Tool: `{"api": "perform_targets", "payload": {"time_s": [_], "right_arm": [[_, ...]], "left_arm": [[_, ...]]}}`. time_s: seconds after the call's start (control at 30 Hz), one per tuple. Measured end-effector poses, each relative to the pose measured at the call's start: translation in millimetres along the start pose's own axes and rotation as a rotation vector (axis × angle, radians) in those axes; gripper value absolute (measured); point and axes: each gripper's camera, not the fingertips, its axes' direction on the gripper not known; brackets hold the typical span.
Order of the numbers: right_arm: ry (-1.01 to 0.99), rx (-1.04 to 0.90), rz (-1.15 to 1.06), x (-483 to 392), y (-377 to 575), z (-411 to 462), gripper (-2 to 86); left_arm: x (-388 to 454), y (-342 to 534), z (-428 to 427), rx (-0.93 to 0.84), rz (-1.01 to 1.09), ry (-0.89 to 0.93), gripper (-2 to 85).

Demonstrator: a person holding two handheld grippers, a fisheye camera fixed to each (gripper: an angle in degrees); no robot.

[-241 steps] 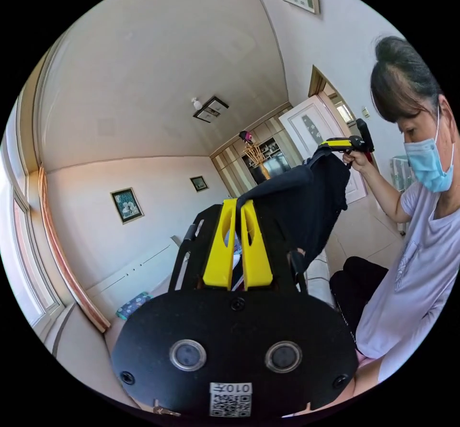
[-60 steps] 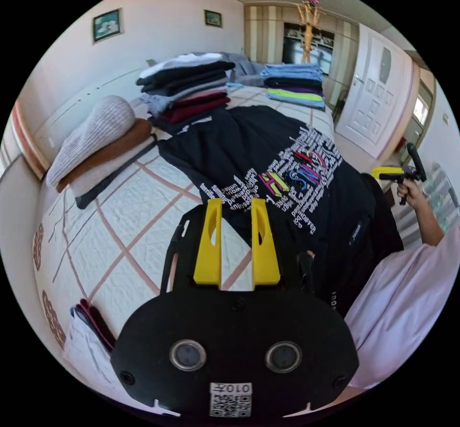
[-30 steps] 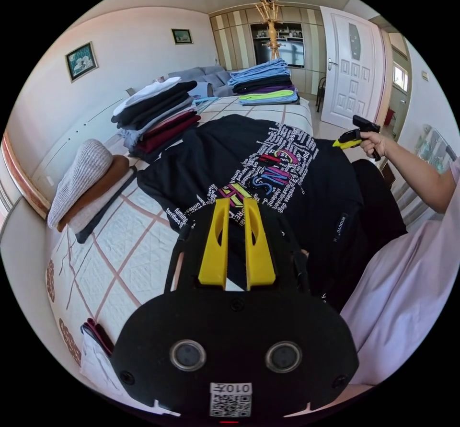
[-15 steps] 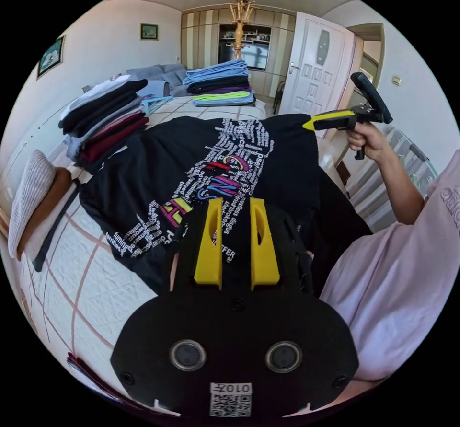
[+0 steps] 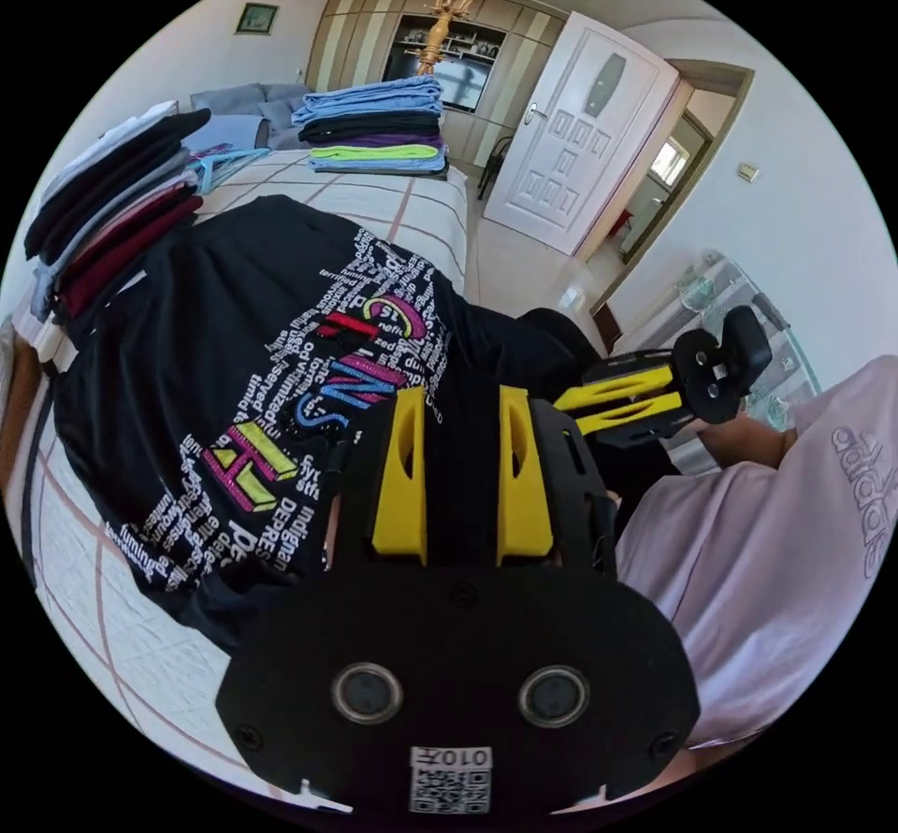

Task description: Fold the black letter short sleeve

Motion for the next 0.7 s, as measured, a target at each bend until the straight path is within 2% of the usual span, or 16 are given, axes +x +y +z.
{"api": "perform_targets", "payload": {"time_s": [0.17, 0.4, 0.5, 0.57, 0.7], "right_arm": [[0.062, 0.043, 0.311, 50, 48, -9, 10.5], [-0.003, -0.032, 0.340, 49, 59, 38, 10.8], [0.040, -0.027, 0.355, 49, 61, 46, 5.9], [0.117, -0.019, 0.423, 57, 71, 40, 4.4], [0.196, -0.029, 0.481, 67, 94, 27, 3.9]], "left_arm": [[-9, -60, 31, -0.024, 0.028, -0.040, 12.0], [-26, -144, 109, -0.171, 0.014, -0.075, 10.7], [-40, -162, 135, -0.249, -0.015, -0.079, 8.2], [-49, -167, 138, -0.241, -0.033, -0.087, 5.4], [-61, -179, 121, -0.067, -0.028, 0.118, 1.9]]}}
